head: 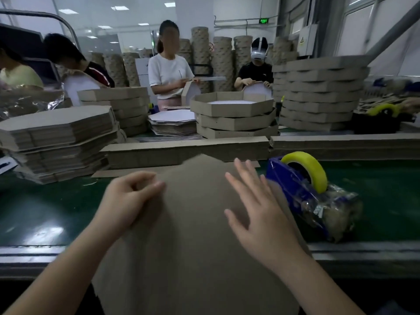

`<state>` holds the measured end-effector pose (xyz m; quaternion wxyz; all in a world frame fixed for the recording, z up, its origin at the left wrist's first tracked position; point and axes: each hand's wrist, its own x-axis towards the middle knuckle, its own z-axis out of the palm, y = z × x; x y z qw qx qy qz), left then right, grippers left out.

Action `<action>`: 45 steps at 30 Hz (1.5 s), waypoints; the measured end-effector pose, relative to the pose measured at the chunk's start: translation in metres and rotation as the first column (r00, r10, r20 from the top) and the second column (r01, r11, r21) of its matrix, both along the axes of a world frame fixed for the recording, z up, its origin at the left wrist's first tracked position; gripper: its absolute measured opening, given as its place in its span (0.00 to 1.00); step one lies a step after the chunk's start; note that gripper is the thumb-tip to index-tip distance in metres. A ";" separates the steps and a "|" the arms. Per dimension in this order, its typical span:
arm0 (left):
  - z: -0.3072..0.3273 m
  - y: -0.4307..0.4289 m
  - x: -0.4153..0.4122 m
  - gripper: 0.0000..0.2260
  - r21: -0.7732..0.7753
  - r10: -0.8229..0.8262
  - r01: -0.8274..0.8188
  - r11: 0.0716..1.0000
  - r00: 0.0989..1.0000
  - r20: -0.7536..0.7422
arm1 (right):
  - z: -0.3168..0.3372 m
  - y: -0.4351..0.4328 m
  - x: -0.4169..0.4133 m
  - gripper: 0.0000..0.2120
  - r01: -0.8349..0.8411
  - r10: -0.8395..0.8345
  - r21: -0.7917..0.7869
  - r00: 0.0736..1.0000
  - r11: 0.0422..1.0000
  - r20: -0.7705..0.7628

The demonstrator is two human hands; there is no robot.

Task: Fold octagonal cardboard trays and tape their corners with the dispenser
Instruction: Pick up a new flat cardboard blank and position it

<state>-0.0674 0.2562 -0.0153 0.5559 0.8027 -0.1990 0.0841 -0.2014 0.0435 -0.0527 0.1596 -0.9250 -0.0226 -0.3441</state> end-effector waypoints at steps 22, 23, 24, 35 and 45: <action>-0.047 -0.106 -0.043 0.04 0.144 -0.344 0.350 0.926 0.937 -0.062 | -0.017 -0.060 -0.033 0.09 0.141 -0.108 0.170 0.976 0.975 -0.190; -0.048 -0.107 -0.043 0.05 0.118 -0.337 0.342 0.932 0.940 -0.059 | -0.017 -0.060 -0.032 0.08 0.136 -0.102 0.179 0.977 0.974 -0.186; -0.047 -0.108 -0.041 0.05 0.082 -0.332 0.336 0.938 0.942 -0.054 | -0.014 -0.061 -0.030 0.08 0.129 -0.096 0.181 0.980 0.975 -0.175; -0.062 -0.105 -0.039 0.06 -0.002 -0.314 0.316 0.949 0.942 -0.121 | -0.014 -0.061 -0.017 0.10 0.148 -0.137 0.067 0.980 0.987 -0.145; -0.059 -0.096 -0.036 0.07 -0.035 -0.324 0.322 0.946 0.941 -0.095 | -0.007 -0.055 -0.008 0.10 0.092 -0.078 0.124 0.991 0.988 -0.111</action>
